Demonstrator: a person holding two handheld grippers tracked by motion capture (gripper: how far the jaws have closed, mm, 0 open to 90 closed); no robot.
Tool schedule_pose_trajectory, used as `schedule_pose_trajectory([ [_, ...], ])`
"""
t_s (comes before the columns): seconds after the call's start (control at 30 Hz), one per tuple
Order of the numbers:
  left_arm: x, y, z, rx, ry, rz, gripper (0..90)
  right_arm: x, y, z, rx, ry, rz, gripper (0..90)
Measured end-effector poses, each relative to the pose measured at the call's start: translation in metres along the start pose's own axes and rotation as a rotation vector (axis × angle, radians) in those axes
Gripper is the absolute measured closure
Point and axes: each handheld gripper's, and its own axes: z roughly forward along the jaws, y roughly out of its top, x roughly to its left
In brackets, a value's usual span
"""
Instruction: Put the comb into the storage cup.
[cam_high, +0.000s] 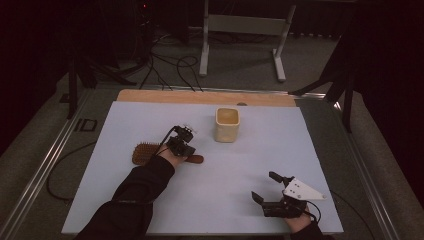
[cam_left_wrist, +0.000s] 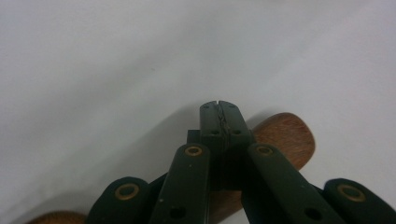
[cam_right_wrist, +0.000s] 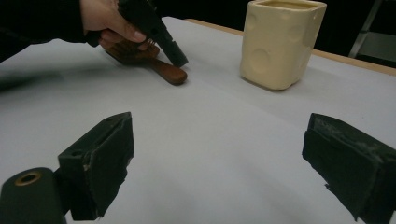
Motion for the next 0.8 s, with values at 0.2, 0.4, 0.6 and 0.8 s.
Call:
schedule_pose_trajectory([
  [0.2, -0.01, -0.012, -0.004, 0.015, -0.029, 0.027, 90.0, 0.0, 0.0, 0.001, 0.004, -0.001, 0.001, 9.0],
  [0.4, -0.016, -0.025, -0.011, 0.019, -0.04, 0.049, 90.0, 0.0, 0.0, 0.001, 0.006, -0.004, -0.003, 8.9],
  [0.6, -0.019, -0.041, -0.015, 0.043, -0.051, 0.071, 90.0, 0.001, 0.0, 0.002, 0.009, -0.004, -0.003, 8.9],
  [0.8, -0.02, -0.057, -0.027, 0.044, -0.047, 0.076, 90.0, 0.0, 0.0, 0.002, 0.007, -0.004, 0.0, 9.0],
])
